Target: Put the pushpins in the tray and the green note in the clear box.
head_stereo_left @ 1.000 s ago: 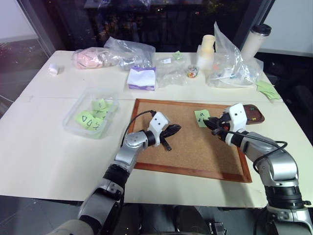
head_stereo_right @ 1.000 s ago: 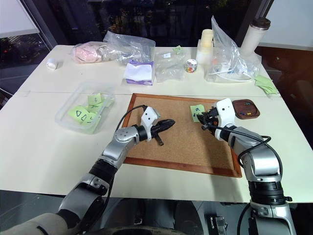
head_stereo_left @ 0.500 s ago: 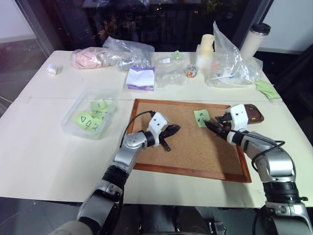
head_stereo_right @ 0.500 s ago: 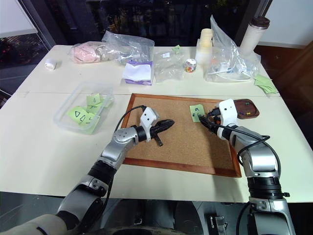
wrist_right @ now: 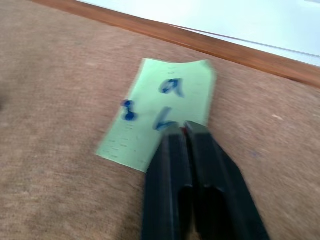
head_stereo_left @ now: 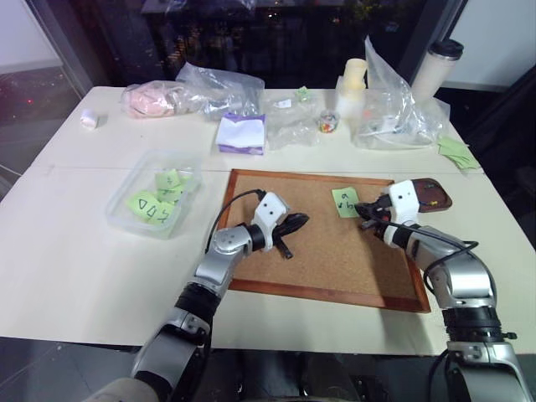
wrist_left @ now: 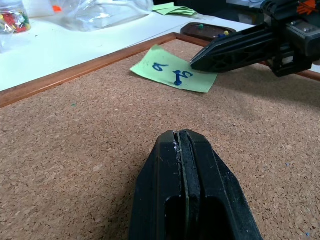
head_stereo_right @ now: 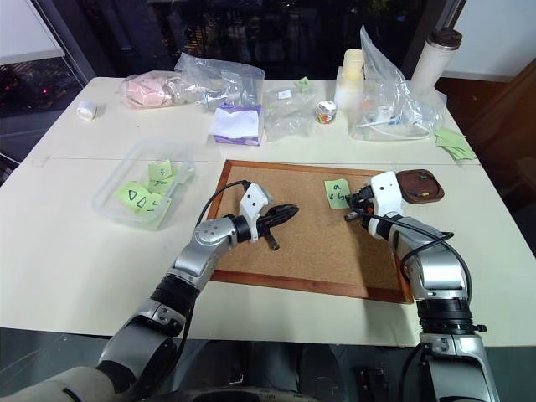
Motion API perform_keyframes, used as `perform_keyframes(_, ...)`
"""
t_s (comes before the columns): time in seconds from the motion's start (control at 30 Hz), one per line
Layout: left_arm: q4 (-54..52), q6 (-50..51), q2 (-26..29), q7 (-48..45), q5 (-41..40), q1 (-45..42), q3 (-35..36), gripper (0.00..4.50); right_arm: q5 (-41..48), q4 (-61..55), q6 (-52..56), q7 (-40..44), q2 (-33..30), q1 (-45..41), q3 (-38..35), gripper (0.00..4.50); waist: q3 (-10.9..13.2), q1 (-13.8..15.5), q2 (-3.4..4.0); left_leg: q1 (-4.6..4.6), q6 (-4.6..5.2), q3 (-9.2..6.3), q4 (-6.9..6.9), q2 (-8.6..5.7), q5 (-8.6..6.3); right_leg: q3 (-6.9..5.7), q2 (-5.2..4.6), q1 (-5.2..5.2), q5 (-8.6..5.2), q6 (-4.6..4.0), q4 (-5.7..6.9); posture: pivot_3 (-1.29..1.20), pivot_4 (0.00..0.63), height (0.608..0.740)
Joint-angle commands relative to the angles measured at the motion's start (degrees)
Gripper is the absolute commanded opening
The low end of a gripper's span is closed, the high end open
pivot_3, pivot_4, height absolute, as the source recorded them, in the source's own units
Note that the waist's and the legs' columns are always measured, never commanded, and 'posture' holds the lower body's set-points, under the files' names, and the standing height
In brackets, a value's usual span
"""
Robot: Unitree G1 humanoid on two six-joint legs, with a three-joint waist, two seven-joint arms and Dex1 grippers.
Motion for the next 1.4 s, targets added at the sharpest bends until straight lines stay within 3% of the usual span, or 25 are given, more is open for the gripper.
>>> perform_keyframes(0.03,4.1,2.7,1.1,1.1,2.0,2.0,-0.5,0.0,0.4,-3.2,0.2,0.1,-0.7,-0.5,-1.3,0.04,0.0,0.0,0.0,0.0,0.0,0.0,0.0,0.0,0.0,0.0,0.0,0.0,0.0,0.0,0.0,0.0,0.15,0.74)
perform_keyframes(0.47,5.9,2.4,0.4,1.2,2.5,1.4,-1.0,0.0,5.5,-12.2,7.5,-5.4,-1.9,-1.8,-11.9,0.04,0.0,0.2,0.0,0.01,0.0,0.01,-0.1,-0.05,0.0,-0.01,-0.14,0.0,-0.08,-0.16,-0.07,0.0,0.15,0.74)
perform_keyframes(0.77,5.8,2.3,0.5,1.2,2.4,1.2,-0.9,0.0,4.2,7.4,3.2,-18.2,-2.1,-9.3,-23.8,0.04,0.0,0.1,0.0,0.03,0.0,0.02,-0.15,-0.17,0.0,-0.06,-0.3,0.01,-0.06,-0.18,-0.08,0.0,0.15,0.74)
perform_keyframes(1.1,5.0,2.3,0.6,1.7,2.4,1.7,-0.7,0.0,2.7,21.8,-3.2,-14.8,-3.2,-14.4,-20.7,0.04,0.0,0.0,0.03,0.06,0.0,0.07,-0.17,-0.19,0.01,-0.03,-0.25,0.02,0.02,-0.03,-0.07,0.0,0.15,0.74)
perform_keyframes(1.2,4.6,2.4,0.7,1.8,2.4,2.0,-0.6,0.0,2.9,22.7,-3.4,-14.9,-2.8,-14.8,-20.3,0.82,0.0,0.0,0.03,0.06,0.0,0.06,-0.17,-0.19,0.01,-0.03,-0.25,0.02,0.02,-0.02,-0.07,0.0,0.15,0.74)
perform_keyframes(1.4,4.1,2.6,0.8,2.1,2.3,2.3,-0.5,0.0,3.1,22.6,-3.7,-15.7,-2.6,-14.3,-20.4,3.7,0.0,-0.1,0.03,0.06,0.0,0.06,-0.19,-0.18,0.01,-0.03,-0.25,0.01,0.02,-0.01,-0.07,0.0,0.15,0.74)
